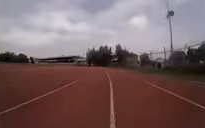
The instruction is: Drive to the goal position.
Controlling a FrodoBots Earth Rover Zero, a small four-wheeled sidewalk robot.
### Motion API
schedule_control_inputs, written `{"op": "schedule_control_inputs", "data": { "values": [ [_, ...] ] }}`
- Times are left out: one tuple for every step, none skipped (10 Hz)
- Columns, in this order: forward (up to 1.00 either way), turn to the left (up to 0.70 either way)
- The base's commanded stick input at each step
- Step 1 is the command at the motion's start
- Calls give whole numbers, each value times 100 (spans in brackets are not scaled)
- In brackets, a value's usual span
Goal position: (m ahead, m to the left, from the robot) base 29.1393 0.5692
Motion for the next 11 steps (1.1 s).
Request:
{"op": "schedule_control_inputs", "data": {
  "values": [
    [45,0],
    [45,0],
    [45,0],
    [45,0],
    [45,0],
    [45,0],
    [45,0],
    [45,0],
    [45,0],
    [45,0],
    [45,0]
  ]
}}
